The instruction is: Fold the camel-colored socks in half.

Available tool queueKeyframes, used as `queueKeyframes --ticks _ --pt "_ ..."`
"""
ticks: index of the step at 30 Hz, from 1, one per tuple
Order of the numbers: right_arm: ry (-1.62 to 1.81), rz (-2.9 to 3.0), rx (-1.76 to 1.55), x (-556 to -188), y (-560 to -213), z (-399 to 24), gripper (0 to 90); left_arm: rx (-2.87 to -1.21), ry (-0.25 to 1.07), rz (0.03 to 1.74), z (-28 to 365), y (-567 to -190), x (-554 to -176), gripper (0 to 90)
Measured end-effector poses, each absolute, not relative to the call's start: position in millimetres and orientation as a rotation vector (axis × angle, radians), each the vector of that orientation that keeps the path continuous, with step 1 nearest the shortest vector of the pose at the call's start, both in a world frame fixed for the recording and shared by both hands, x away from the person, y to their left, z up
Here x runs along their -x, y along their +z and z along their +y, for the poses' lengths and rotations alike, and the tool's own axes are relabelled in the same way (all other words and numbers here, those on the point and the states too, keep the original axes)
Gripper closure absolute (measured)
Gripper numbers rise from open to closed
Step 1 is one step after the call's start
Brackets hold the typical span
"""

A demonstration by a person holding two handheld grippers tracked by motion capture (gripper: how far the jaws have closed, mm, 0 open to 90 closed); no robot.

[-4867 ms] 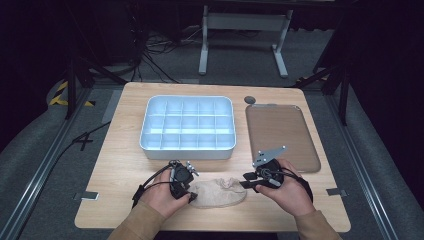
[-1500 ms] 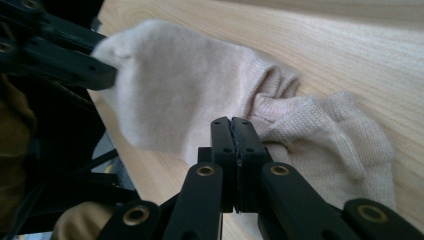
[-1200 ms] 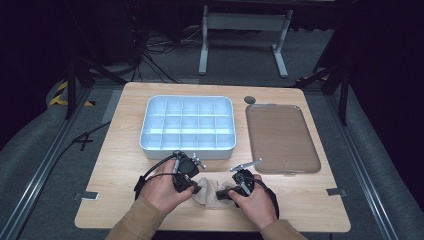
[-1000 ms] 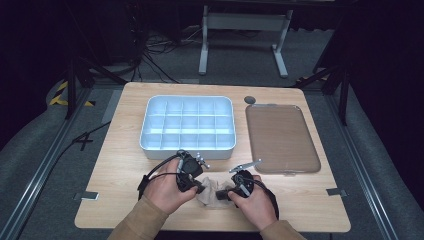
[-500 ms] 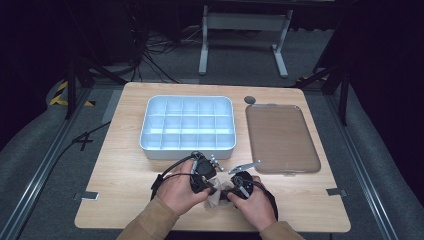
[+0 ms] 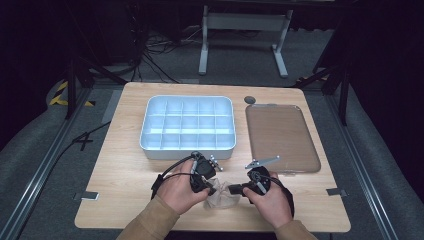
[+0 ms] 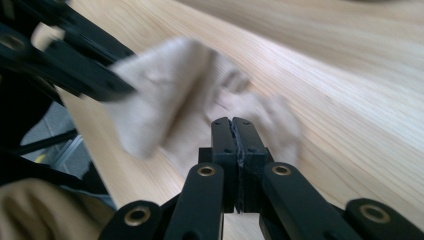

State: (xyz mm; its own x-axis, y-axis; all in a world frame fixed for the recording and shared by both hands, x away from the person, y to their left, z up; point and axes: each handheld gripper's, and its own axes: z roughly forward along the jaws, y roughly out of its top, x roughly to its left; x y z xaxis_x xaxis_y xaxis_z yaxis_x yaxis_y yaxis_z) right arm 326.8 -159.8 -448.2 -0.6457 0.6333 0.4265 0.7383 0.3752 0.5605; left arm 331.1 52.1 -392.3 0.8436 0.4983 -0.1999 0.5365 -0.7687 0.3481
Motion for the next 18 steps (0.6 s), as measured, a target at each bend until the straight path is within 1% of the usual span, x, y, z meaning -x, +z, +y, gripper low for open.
queueKeyframes --ticks 6,18 --pt "-1.008 -2.563 1.234 -327.2 -460.8 -159.9 89.9 -2.620 -0.139 0.762 48.7 -389.3 -330.2 82.5" --pt "-1.014 -2.567 1.215 -327.1 -463.2 -152.7 90.0 -2.609 -0.150 0.753 38.7 -390.8 -330.6 82.5"
